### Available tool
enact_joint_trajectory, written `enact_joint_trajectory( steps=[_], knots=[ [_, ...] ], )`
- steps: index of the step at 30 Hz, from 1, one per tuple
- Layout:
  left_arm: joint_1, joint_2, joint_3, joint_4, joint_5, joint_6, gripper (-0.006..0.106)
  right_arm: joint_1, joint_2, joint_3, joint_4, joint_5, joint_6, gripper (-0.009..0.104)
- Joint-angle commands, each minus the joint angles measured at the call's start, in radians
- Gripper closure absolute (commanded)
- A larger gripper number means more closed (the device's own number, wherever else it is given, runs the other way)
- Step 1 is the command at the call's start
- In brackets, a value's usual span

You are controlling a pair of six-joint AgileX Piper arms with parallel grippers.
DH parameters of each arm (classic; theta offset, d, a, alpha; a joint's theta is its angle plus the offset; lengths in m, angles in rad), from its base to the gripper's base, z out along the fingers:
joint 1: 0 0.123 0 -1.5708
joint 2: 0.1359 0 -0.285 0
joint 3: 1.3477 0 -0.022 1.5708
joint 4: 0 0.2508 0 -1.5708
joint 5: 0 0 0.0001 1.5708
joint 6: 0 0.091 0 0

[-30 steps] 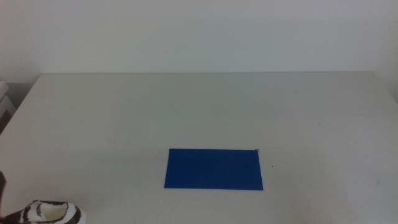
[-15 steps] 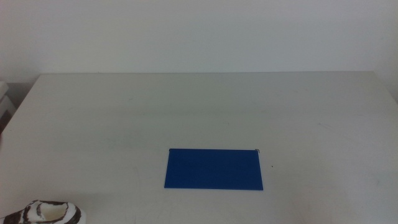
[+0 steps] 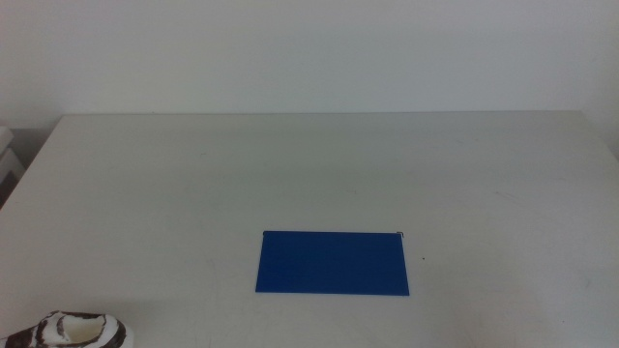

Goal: Use one arm to grab the shoe from the table and place it on the mat.

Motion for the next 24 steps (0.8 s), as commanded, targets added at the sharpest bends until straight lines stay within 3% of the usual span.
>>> enact_joint_trajectory(
  steps=[1, 14, 24],
  knots=[
    [0.001, 0.038, -0.080, -0.011, 0.036, -0.002, 0.007, -0.005, -0.021, -0.010, -0.008, -0.079, -0.013, 0.029],
    [0.001, 0.059, -0.120, -0.013, 0.095, 0.010, 0.007, -0.005, -0.021, -0.010, -0.008, -0.079, -0.013, 0.029],
    [0.001, 0.124, -0.121, -0.057, 0.095, 0.330, 0.007, -0.005, -0.021, -0.010, -0.008, -0.079, -0.013, 0.029]
  ],
)
